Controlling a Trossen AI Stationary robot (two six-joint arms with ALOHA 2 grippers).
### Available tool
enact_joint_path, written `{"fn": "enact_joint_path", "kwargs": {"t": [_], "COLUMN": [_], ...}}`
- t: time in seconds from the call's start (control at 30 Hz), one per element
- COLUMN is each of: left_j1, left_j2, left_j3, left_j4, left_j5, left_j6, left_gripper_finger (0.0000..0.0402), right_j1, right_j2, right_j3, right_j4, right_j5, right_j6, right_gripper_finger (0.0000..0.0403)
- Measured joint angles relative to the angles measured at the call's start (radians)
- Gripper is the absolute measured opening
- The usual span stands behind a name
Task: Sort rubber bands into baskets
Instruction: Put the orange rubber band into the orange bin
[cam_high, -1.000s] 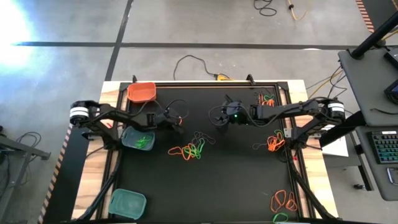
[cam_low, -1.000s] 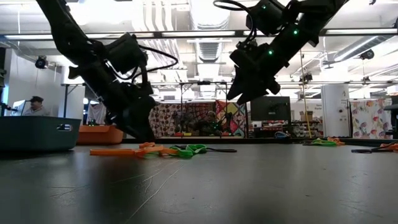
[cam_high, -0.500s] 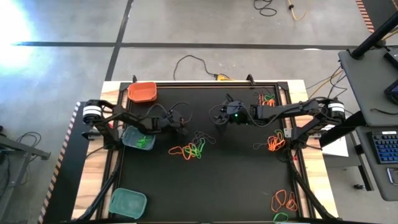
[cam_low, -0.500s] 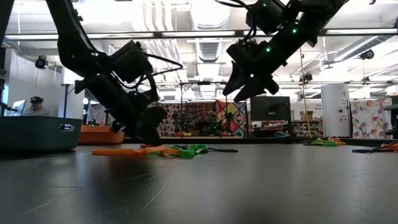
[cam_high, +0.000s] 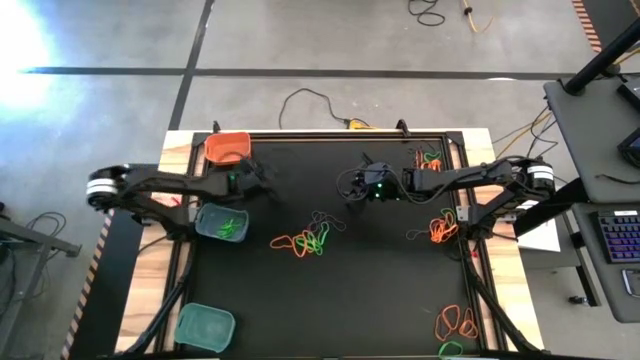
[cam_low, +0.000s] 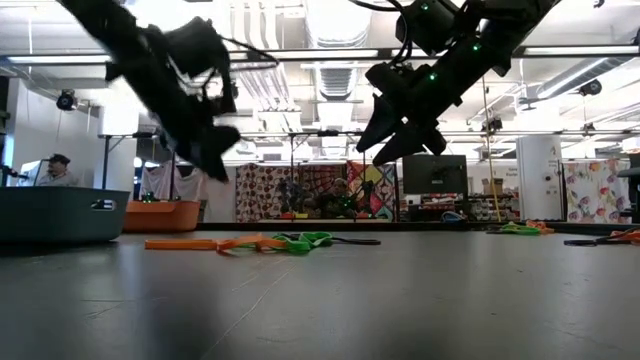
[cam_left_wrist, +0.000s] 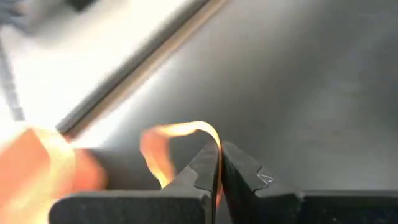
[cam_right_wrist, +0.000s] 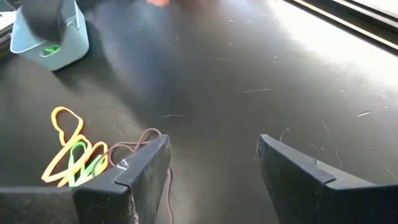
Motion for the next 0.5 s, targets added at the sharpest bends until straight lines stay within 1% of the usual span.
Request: {"fn": "enact_joint_path", "kwargs": {"t": [0.1,0.2,0.27,0.33,0.4,0.5], "left_j1": [0.092,0.201,0.279,0.356,0.425,0.506], "left_j2": [-0.058,-0.064,-0.054,-0.035,-0.005,0.048], "left_j3": [0.101,0.173,0.207,0.229,0.234,0.249], "left_j4": [-0.158,-0.341,-0.395,-0.416,-0.431,-0.42], "left_j5": [-0.017,-0.023,-0.019,-0.017,0.028,0.144], "left_j6": [0.03,0.04,0.039,0.034,0.033,0.059], "left_gripper_finger": [0.0,0.0,0.0,0.0,0.0,0.0], "right_j1": [0.0,0.0,0.005,0.013,0.026,0.055], "right_j2": [0.0,0.0,0.0,0.0,0.0,0.0], "right_j3": [0.0,0.0,0.0,0.0,0.0,0.0], "right_j4": [0.0,0.0,-0.002,-0.003,-0.005,-0.009], "right_j5": [0.0,-0.002,-0.018,-0.031,-0.032,-0.032], "right_j6": [-0.001,-0.001,-0.003,-0.011,-0.018,-0.037], "right_gripper_finger": [0.0232,0.0233,0.0232,0.0233,0.0233,0.0233]}}
